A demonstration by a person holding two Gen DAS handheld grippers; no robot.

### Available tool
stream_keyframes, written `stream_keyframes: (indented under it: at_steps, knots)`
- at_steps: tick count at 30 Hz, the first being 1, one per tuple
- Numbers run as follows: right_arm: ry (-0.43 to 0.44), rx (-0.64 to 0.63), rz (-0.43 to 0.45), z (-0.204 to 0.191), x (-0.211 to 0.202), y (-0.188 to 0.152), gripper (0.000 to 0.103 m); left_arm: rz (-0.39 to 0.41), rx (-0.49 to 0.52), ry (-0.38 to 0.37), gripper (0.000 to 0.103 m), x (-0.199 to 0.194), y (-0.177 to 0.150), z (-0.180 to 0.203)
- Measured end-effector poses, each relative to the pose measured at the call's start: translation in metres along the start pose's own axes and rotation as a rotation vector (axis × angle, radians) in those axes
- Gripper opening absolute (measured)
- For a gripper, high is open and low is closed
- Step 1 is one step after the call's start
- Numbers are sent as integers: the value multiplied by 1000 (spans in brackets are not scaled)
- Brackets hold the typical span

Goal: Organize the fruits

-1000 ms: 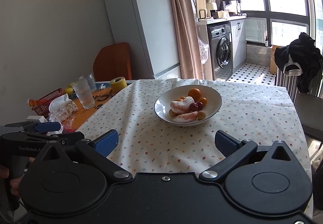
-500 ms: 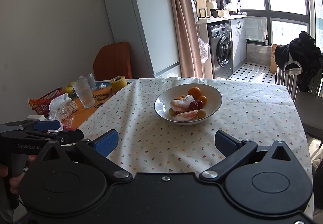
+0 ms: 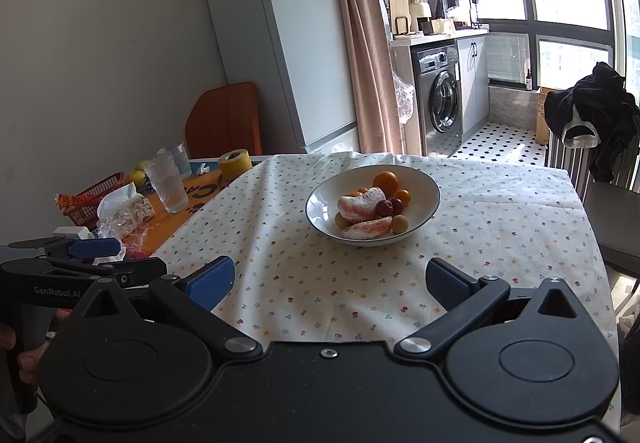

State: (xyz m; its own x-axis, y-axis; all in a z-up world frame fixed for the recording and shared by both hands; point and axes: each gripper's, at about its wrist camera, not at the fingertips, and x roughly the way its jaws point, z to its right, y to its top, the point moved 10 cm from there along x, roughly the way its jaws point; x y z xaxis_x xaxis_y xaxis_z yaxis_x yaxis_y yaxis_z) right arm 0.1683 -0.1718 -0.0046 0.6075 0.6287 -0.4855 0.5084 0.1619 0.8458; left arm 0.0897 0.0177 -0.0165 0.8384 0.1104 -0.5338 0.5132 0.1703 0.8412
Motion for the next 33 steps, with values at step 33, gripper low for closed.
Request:
stream_keyframes:
  at_steps: [33]
  knots:
    - [0, -8, -8, 2, -2, -2, 103, -1, -1, -6, 103, -2, -2, 2]
